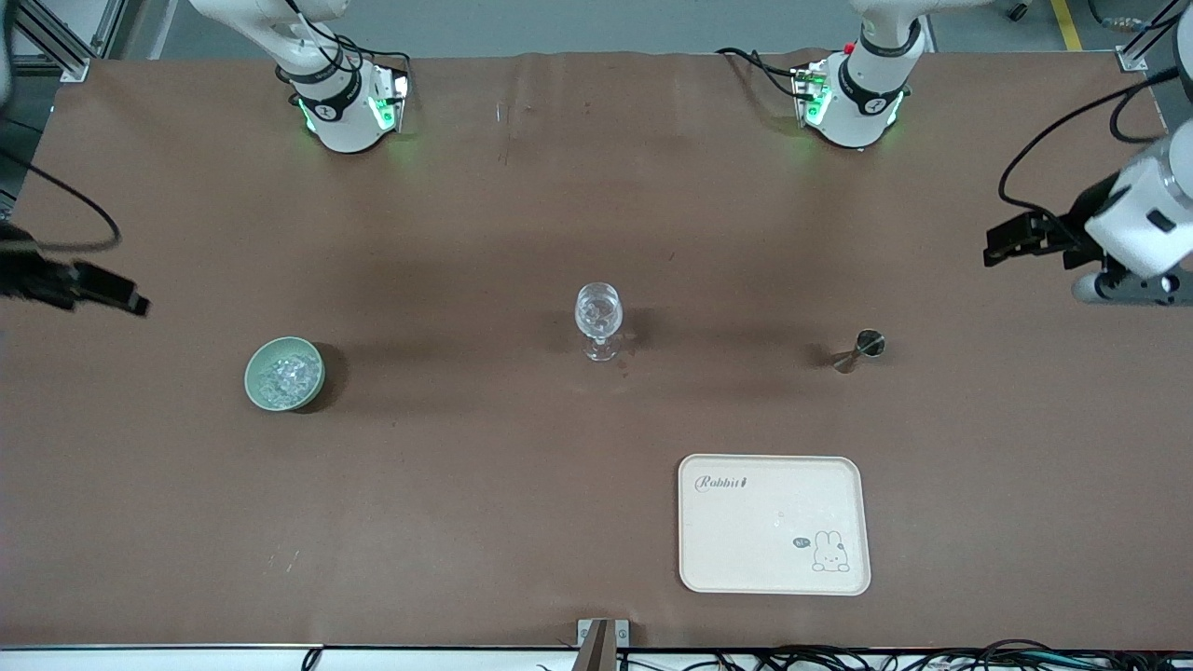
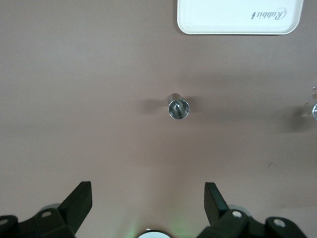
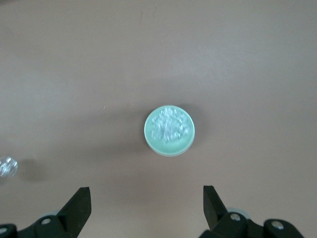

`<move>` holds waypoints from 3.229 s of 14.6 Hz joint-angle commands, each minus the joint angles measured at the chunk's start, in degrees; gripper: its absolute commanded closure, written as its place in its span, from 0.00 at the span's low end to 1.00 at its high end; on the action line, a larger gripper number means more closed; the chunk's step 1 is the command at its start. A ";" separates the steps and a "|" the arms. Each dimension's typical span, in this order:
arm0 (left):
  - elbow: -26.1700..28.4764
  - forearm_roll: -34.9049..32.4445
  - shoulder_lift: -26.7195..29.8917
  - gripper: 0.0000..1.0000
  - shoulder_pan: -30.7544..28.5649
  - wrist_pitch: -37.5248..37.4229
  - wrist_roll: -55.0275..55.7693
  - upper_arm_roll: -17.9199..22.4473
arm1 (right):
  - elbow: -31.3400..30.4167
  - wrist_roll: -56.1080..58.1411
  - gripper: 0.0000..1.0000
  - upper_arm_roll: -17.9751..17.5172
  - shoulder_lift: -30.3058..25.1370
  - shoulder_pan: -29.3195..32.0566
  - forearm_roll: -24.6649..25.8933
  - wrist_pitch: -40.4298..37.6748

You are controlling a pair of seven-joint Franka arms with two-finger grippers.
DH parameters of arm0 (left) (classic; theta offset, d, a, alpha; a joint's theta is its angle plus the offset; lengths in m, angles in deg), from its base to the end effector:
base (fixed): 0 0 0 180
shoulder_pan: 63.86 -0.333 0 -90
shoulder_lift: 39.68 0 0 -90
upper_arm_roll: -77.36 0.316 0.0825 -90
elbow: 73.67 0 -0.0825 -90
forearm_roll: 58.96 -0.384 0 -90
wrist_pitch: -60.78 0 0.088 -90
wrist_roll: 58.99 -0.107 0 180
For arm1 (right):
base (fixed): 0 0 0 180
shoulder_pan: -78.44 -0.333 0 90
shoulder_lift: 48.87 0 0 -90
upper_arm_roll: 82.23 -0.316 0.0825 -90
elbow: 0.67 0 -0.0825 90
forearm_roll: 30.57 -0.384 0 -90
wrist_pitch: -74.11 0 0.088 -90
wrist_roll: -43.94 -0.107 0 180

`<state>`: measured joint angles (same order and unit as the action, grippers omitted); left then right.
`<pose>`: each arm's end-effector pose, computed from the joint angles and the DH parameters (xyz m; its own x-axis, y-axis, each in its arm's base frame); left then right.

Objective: Pour wine and add ice with both arms
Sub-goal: 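Grasp an ice cube with the right gripper while the left gripper grasps the jigger, then lift the ice cube with the right gripper while the left gripper lifts the jigger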

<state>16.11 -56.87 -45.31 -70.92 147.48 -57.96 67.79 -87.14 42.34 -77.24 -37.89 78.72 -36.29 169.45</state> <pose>0.5731 -0.0249 0.5671 0.9881 -0.0291 -0.1509 -0.0218 -0.9985 0.0499 0.6152 -0.0423 0.5501 0.9911 -0.1277 -0.0387 -0.1305 -0.9881 -0.0813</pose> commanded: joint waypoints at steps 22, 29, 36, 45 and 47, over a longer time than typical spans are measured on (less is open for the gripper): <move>-0.30 36.22 -39.63 0.14 -16.76 5.50 31.39 -0.44 | -32.88 1.68 0.51 0.02 11.25 -1.51 -1.14 42.03; 1.02 39.65 -42.89 0.16 -15.97 5.32 34.74 -0.79 | -32.88 2.03 0.56 0.02 11.69 -1.43 -1.14 42.38; 1.81 39.65 -43.77 0.28 -14.74 5.32 33.86 -0.88 | -32.97 2.12 0.56 0.02 11.95 -1.51 -1.14 43.44; 1.90 40.35 -44.30 0.45 -14.21 5.32 33.77 -1.14 | -32.97 2.12 0.65 0.02 12.22 -1.34 -1.13 43.53; 2.25 41.58 -44.30 0.48 -13.86 5.41 33.77 -1.14 | -32.97 2.12 0.70 0.02 12.30 -1.34 -1.14 43.61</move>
<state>18.00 -17.01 -89.45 -85.33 152.99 -24.05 66.55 -119.12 43.32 -77.21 -25.52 77.19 -36.34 211.83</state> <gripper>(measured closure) 0.445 0.674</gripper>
